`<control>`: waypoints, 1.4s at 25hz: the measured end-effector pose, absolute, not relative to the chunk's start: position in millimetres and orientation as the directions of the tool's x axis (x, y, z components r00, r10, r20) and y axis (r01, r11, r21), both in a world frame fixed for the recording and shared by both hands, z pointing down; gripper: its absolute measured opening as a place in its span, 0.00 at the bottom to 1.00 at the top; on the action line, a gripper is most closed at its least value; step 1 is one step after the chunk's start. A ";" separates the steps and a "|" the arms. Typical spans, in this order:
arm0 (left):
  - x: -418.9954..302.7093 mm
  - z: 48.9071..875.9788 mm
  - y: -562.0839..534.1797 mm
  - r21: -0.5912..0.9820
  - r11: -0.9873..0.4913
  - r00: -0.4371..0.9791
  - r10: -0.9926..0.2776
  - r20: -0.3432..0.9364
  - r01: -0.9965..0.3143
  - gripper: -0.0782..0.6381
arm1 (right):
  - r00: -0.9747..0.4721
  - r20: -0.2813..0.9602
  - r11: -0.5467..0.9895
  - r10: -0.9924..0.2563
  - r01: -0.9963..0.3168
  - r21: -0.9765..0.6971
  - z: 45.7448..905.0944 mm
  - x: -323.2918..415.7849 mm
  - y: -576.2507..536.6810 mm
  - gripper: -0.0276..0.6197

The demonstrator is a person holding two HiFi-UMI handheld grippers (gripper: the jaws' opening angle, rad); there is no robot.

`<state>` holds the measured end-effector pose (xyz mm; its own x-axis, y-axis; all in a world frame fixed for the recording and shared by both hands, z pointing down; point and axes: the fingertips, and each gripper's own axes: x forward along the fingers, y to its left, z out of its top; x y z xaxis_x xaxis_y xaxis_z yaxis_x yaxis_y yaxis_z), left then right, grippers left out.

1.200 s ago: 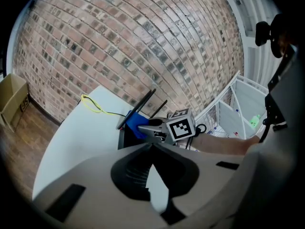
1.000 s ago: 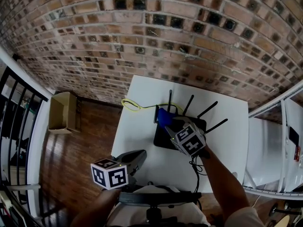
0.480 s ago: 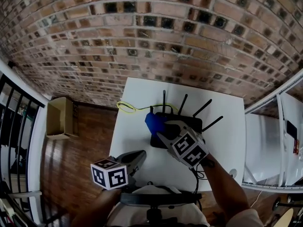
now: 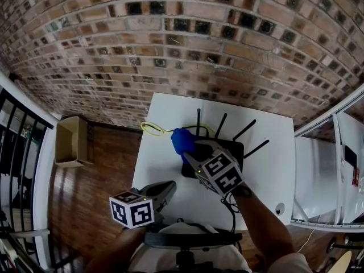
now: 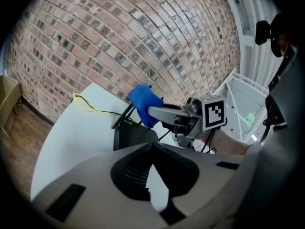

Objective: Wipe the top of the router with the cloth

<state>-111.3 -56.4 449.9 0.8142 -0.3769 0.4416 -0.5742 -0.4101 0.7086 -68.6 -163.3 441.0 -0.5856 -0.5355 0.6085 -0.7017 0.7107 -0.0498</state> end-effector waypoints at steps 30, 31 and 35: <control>-140.1 456.2 -59.5 0.713 -0.401 0.813 -0.378 0.442 -0.575 0.15 | -0.411 0.814 0.522 -0.410 -0.838 -0.160 562.8 -67.0 -151.9 0.24; -140.4 456.2 -60.6 0.712 -0.405 0.814 -0.377 0.441 -0.573 0.15 | -0.408 0.816 0.523 -0.410 -0.838 -0.156 563.7 -66.8 -152.6 0.24; -141.1 457.3 -61.7 0.713 -0.415 0.821 -0.368 0.436 -0.564 0.15 | -0.401 0.804 0.520 -0.439 -0.843 -0.136 556.5 -68.9 -155.0 0.24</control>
<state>-141.1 -61.7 457.3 0.8215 -0.3675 0.4360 -0.5645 -0.4153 0.7134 -68.9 -155.0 556.5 -0.4010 -0.4393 0.8039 -0.8430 0.5205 -0.1361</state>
